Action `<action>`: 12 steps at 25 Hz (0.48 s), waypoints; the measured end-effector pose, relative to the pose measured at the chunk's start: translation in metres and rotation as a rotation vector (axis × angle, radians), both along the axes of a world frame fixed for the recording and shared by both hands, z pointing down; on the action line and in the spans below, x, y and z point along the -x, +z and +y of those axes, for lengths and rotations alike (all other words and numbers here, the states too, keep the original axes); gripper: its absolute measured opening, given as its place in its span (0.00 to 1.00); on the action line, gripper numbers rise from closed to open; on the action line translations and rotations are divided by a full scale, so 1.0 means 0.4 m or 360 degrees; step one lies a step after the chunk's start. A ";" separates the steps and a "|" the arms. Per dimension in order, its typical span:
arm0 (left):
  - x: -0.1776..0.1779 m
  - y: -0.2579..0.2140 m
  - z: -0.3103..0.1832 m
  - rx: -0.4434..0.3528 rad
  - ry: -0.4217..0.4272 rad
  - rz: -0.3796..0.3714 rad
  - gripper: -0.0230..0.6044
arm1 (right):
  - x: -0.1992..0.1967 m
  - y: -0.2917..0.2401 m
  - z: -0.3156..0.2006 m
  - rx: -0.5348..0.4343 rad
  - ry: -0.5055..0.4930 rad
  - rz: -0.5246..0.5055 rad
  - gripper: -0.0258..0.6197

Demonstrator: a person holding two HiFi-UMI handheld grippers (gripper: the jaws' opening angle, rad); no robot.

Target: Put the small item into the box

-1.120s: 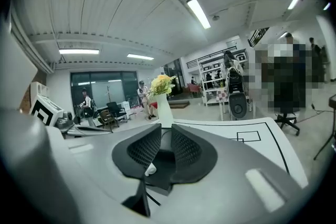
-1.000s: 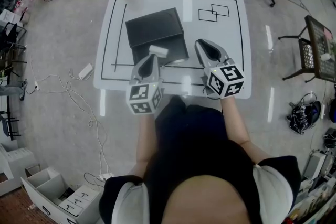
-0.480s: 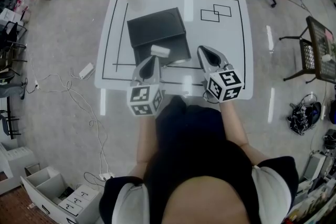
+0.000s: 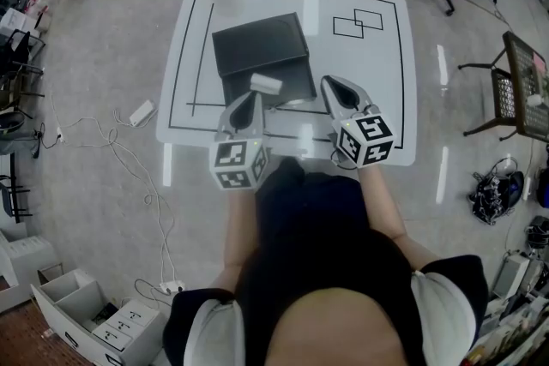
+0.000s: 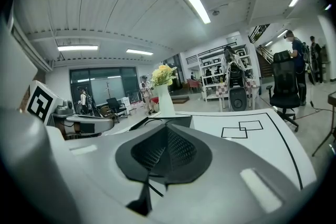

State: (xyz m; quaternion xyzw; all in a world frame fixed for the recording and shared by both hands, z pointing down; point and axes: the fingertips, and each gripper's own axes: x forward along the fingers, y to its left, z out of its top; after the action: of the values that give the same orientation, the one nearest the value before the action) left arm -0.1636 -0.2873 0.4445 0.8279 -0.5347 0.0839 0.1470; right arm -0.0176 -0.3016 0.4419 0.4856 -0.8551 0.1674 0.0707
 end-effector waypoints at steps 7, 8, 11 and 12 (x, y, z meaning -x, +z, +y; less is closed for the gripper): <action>0.003 0.006 -0.007 0.0002 -0.0006 0.0014 0.05 | 0.006 0.005 -0.006 0.0003 -0.0016 0.0023 0.04; 0.003 0.006 -0.008 0.0001 -0.0006 0.0015 0.05 | 0.007 0.006 -0.007 0.0003 -0.0017 0.0026 0.04; 0.004 0.007 -0.010 0.0005 -0.0007 0.0015 0.05 | 0.009 0.009 -0.008 0.0011 -0.0021 0.0032 0.04; 0.005 0.007 -0.010 0.0007 -0.0008 0.0016 0.05 | 0.009 0.009 -0.008 0.0013 -0.0022 0.0033 0.04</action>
State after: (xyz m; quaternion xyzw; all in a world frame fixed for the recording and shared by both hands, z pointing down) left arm -0.1656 -0.2913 0.4472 0.8266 -0.5359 0.0805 0.1516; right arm -0.0213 -0.3049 0.4455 0.4812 -0.8569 0.1652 0.0826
